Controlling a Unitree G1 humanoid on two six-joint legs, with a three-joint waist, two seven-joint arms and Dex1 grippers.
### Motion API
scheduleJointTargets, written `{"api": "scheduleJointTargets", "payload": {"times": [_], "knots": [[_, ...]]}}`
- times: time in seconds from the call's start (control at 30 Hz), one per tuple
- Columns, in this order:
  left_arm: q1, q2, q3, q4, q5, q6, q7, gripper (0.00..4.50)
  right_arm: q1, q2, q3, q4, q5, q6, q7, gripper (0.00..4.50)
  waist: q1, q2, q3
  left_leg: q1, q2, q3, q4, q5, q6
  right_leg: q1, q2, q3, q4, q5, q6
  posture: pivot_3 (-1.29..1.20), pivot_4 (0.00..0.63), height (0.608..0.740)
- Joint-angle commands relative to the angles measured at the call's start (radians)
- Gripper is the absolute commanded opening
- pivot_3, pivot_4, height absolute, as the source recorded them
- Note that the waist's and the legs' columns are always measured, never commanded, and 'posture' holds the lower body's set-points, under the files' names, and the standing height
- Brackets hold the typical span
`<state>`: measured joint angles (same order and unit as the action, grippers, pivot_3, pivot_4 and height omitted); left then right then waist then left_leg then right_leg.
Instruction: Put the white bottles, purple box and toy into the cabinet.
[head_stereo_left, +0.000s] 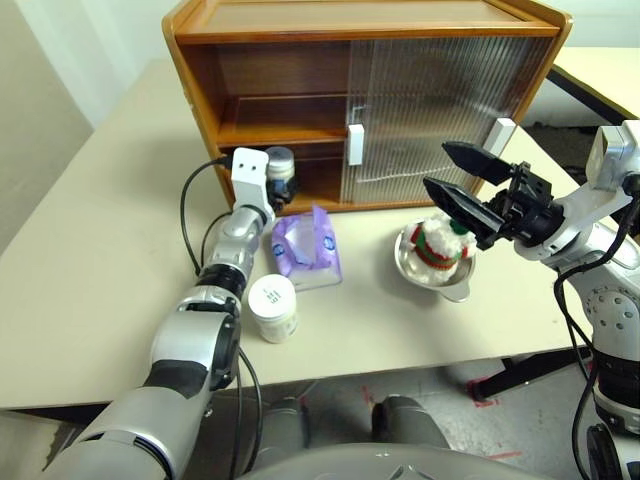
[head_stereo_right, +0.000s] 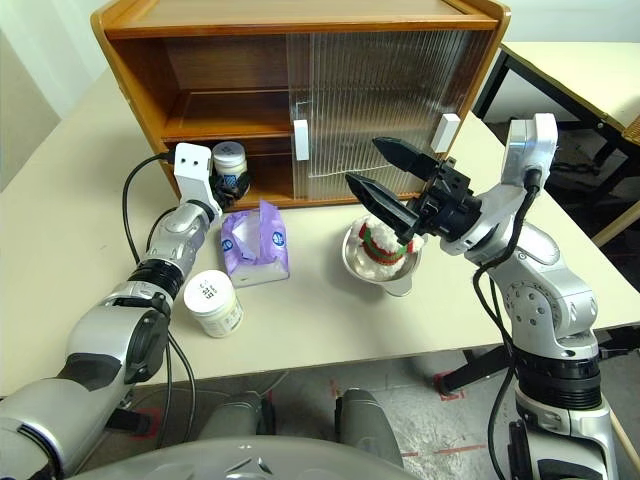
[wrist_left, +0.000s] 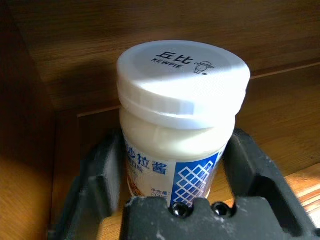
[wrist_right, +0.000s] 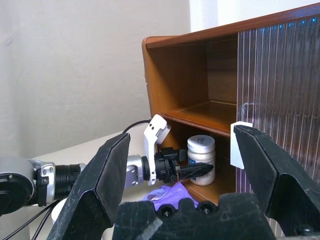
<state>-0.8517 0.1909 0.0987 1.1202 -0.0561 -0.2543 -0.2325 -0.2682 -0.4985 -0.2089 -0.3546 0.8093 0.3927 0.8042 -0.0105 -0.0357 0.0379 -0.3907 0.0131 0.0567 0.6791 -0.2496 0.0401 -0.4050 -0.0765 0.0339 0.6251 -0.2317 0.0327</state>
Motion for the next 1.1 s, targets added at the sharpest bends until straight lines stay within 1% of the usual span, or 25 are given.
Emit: {"api": "scheduleJointTargets", "payload": {"times": [0.03,0.4,0.63,0.8,1.1], "knots": [[-0.015,-0.007,0.001,0.019,0.009,-0.010,-0.001,4.48,-0.011,-0.005,-0.004,-0.012,0.009,0.003,-0.001,4.50,0.000,0.000,0.000,0.000,0.000,0.000,0.000,0.000,0.000,0.000,0.000,0.000,0.000,0.000,0.000,-0.03,0.000,0.740],[0.007,-0.007,0.007,-0.016,-0.003,-0.017,-0.013,4.48,-0.020,-0.001,0.004,-0.005,0.006,0.001,0.005,4.50,0.000,0.000,0.000,0.000,0.000,0.000,0.000,0.000,0.000,0.000,0.000,0.000,0.000,0.000,0.000,-0.02,0.000,0.740],[0.057,-0.010,0.006,-0.093,-0.011,-0.013,-0.022,4.48,-0.022,0.003,0.008,-0.002,0.004,0.001,0.010,4.50,0.001,0.000,0.000,0.000,0.001,0.000,0.000,0.000,0.000,0.000,0.000,0.000,0.000,0.001,0.000,-0.01,0.000,0.740],[0.119,-0.012,0.007,-0.202,-0.021,0.013,-0.020,4.48,-0.025,0.004,0.010,0.001,0.004,0.001,0.013,4.50,0.001,0.000,0.000,0.000,0.001,0.000,0.000,0.000,0.000,0.000,0.000,0.000,0.000,0.001,0.000,-0.01,0.000,0.740],[0.283,-0.018,0.006,-0.503,-0.032,0.135,0.005,4.48,-0.030,0.004,0.011,0.009,0.004,0.003,0.021,4.50,0.002,0.000,0.000,0.001,0.001,0.000,0.000,0.000,0.000,0.000,0.000,0.001,0.000,0.001,-0.001,0.00,0.000,0.740]]}}
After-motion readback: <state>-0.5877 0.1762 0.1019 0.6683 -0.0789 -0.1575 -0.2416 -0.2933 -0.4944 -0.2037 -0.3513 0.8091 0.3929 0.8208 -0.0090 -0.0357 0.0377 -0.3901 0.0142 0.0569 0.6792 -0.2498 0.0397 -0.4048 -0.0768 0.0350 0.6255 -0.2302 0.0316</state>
